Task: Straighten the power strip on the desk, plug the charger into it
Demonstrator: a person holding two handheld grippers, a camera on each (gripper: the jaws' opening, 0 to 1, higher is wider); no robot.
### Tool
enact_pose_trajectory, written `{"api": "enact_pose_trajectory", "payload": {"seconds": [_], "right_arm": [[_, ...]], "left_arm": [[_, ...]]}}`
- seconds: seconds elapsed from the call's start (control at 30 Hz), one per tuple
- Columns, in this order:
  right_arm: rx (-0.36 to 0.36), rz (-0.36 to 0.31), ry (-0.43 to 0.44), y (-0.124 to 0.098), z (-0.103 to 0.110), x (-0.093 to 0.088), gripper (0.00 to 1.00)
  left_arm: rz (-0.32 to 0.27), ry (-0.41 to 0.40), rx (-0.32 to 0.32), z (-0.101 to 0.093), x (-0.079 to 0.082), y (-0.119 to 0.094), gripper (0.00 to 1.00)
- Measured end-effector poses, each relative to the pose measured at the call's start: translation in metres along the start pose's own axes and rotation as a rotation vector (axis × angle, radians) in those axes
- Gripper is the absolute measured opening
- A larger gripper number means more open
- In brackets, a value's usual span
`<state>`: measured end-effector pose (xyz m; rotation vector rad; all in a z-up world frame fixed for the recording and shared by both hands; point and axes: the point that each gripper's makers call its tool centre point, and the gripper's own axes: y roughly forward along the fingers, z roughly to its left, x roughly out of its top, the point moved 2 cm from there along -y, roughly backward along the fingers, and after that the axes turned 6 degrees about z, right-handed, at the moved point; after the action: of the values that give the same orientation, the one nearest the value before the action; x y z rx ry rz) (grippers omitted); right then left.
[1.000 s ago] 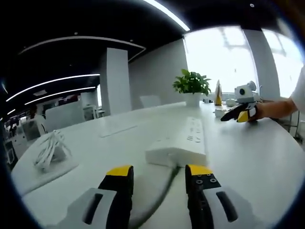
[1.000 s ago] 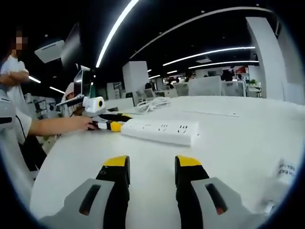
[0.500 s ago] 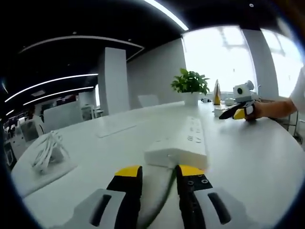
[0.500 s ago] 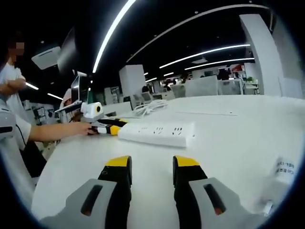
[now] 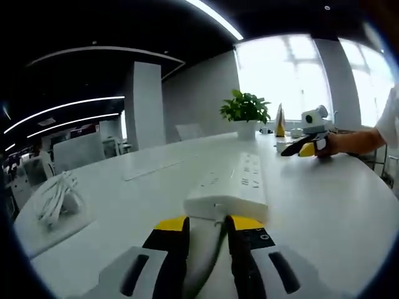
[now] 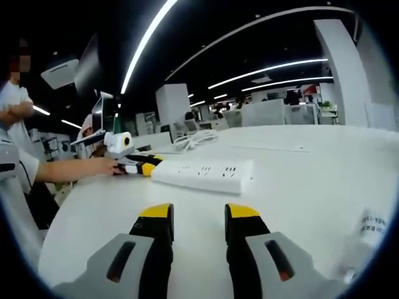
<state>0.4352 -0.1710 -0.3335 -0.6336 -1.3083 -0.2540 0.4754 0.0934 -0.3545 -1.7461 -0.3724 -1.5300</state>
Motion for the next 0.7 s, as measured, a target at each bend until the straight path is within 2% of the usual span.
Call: {"api": "enact_pose_trajectory", "payload": {"seconds": [0.17,0.27,0.6,0.67,0.7], "right_arm": [[-0.007,0.004,-0.024,0.004,-0.002,0.001,0.34],[-0.021,0.014,-0.085,0.007,-0.005,-0.001,0.38],[-0.025,0.029,-0.121,0.016,-0.020,0.003,0.38],[-0.015,0.041,-0.169,0.020,-0.020,0.002,0.41],[-0.005,0.049,-0.220,0.022,-0.018,0.002,0.45]], "left_arm": [[0.000,0.001,0.000,-0.001,0.000,-0.001,0.28],[-0.003,0.007,-0.010,-0.003,0.000,-0.001,0.28],[-0.004,0.018,-0.031,-0.007,0.001,0.000,0.27],[-0.004,0.018,-0.031,-0.008,0.001,-0.001,0.27],[-0.004,0.019,-0.032,-0.008,0.001,-0.001,0.26]]}}
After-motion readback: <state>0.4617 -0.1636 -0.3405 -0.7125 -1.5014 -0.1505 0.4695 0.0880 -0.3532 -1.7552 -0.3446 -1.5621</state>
